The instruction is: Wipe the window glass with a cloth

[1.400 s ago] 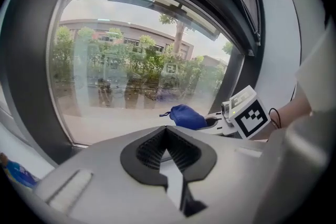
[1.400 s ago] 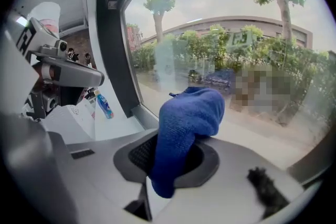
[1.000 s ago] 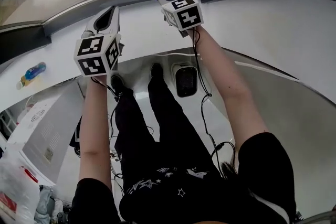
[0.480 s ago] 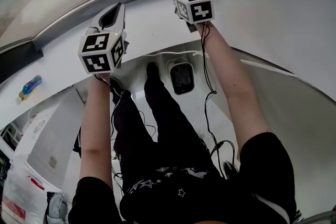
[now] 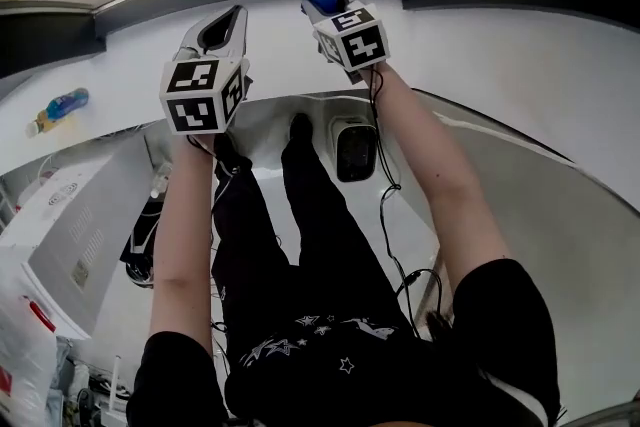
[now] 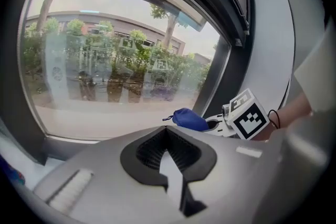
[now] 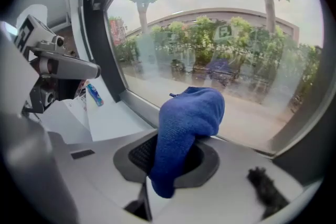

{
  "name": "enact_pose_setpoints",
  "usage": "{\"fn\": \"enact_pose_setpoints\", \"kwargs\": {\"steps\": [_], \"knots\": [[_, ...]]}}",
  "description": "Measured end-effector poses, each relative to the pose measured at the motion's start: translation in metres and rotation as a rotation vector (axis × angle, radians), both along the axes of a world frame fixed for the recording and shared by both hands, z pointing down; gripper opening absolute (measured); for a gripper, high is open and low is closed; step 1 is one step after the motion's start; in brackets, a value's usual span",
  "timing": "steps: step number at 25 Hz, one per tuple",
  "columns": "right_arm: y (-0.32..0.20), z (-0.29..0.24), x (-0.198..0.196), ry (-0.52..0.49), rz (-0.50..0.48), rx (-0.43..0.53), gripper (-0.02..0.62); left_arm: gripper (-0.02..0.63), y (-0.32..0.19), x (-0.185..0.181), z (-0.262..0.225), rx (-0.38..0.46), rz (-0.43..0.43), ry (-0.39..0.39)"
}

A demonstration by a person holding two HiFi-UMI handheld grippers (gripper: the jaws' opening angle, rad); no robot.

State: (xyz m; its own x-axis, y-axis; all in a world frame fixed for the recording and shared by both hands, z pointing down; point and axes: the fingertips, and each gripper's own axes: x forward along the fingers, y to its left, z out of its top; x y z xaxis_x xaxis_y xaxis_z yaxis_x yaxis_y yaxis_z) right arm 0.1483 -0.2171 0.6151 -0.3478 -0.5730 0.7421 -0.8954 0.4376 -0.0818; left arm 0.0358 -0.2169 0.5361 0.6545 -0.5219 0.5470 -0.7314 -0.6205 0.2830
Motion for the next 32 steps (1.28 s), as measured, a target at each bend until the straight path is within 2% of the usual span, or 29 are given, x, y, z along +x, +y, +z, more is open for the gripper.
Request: {"fn": "enact_pose_setpoints", "kwargs": {"steps": [10, 13, 17, 20, 24, 29, 32], "knots": [[-0.041, 0.029, -0.268, -0.031, -0.309, -0.024, 0.072, 0.008, -0.023, -0.245, 0.039, -0.044, -0.274, -0.055], [-0.059, 0.042, -0.331, -0.025, -0.365, -0.029, 0.072, 0.008, -0.032, -0.295, 0.052, -0.048, -0.308, -0.071], [-0.083, 0.053, -0.395, -0.02, -0.4, -0.026, 0.072, 0.008, -0.04, -0.337, 0.065, -0.061, -0.331, -0.083], [-0.095, 0.057, -0.422, -0.004, -0.45, -0.022, 0.072, 0.008, -0.043, -0.351, 0.069, -0.068, -0.345, -0.072], [-0.11, 0.066, -0.431, 0.017, -0.489, -0.027, 0.072, 0.008, -0.045, -0.354, 0.072, -0.07, -0.342, -0.07], [-0.119, 0.074, -0.4, -0.011, -0.385, -0.062, 0.072, 0.008, -0.045, -0.336, 0.072, -0.075, -0.33, -0.072], [-0.109, 0.071, -0.365, -0.015, -0.335, -0.074, 0.072, 0.008, -0.045, -0.313, 0.069, -0.071, -0.296, -0.083]]}}
